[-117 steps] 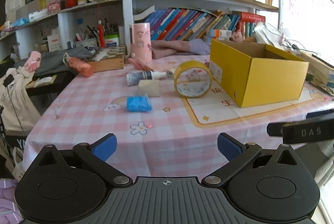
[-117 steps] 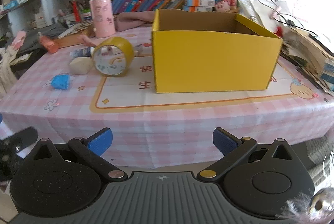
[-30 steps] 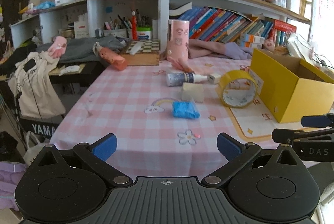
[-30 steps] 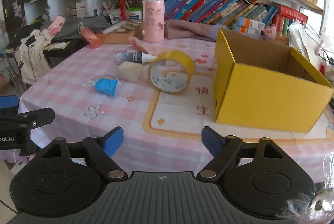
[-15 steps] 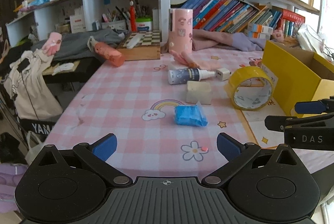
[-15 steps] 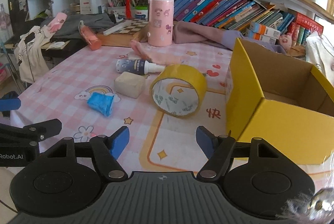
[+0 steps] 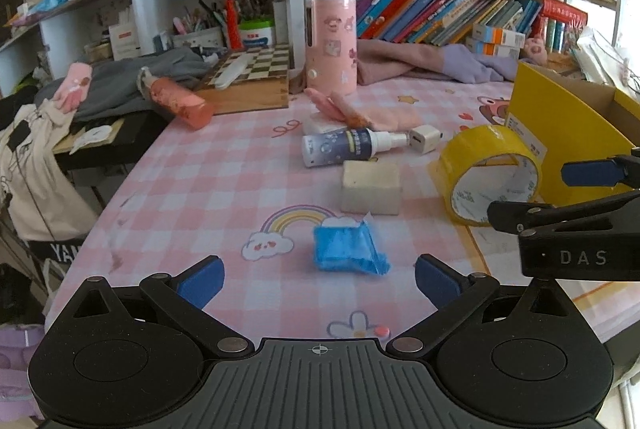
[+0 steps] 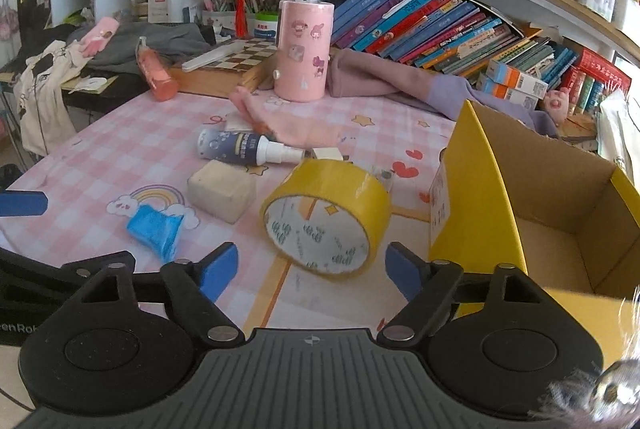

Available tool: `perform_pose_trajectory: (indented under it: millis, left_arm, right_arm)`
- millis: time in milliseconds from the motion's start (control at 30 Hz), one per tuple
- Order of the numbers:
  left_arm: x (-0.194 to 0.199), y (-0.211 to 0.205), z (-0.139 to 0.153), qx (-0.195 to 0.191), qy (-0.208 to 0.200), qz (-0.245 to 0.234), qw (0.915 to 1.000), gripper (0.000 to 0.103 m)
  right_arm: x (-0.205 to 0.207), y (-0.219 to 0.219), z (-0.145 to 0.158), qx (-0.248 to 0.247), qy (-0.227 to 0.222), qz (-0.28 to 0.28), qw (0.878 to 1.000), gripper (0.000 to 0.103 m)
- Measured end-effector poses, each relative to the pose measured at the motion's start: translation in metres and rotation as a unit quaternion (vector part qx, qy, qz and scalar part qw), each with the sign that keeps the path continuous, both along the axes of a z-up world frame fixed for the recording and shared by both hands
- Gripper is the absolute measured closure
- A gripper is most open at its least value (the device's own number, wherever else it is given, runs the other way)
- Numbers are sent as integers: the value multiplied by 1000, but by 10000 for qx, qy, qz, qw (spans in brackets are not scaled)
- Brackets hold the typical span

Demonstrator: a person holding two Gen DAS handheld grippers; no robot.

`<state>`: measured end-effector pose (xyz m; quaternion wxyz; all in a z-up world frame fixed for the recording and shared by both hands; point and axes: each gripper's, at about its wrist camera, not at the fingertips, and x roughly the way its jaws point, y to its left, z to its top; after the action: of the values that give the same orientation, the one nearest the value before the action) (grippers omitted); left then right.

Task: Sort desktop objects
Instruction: 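Close the left gripper on the blue bag while the right gripper grasps the yellow tape roll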

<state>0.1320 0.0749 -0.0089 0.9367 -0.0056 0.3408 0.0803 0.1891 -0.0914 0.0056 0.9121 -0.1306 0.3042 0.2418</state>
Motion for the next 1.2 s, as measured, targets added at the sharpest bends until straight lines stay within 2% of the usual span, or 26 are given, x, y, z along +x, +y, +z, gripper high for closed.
perform_pose_trajectory:
  millis: [367,667,800,967,1167,1200]
  left_arm:
    - [26,3,-11,166,231,-144,9995,1]
    - [49,-3,-27,431,575,-510,9961,7]
    - [55,-5,-33,405,690,-597,9950,13]
    - [56,-4,-32,349,637,-587,9956,16]
    - [57,-5,-31,273,592,-597,9961,28]
    - [58,-5,-31,219,588,-605,9962,33]
  right_arm:
    - [38,22,-13,-343,281,-23,9990,8]
    - [68,37,-31,-531,779,-151,9954,4]
    - [77,44,-40,-643,903,-223,9936,4]
    - [83,46,-45,-646,934,-260,9932,4]
    - [83,41,-43,-588,896,-224,9940,8]
    - [83,40,-43,-562,916,-233,9939,9]
